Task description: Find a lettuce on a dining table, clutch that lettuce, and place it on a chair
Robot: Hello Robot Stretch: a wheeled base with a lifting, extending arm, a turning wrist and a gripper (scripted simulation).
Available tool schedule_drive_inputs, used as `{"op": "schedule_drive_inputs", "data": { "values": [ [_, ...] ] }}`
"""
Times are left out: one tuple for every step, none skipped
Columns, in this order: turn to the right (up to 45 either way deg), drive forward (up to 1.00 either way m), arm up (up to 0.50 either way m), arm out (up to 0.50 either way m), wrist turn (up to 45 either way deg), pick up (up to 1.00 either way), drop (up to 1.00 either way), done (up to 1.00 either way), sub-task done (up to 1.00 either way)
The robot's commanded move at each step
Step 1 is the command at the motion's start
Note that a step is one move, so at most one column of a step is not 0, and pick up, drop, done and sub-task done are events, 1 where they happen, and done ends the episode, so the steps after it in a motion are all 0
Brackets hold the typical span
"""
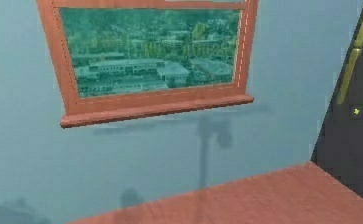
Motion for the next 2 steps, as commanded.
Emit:
{"op": "schedule_drive_inputs", "data": {
  "values": [
    [-15.0, 0.0, 0.0, 0.0, 0.0, 0.0, 0.0, 0.0, 0.0],
    [0.0, 0.4, 0.0, 0.0, 0.0, 0.0, 0.0, 0.0, 0.0]
  ]
}}
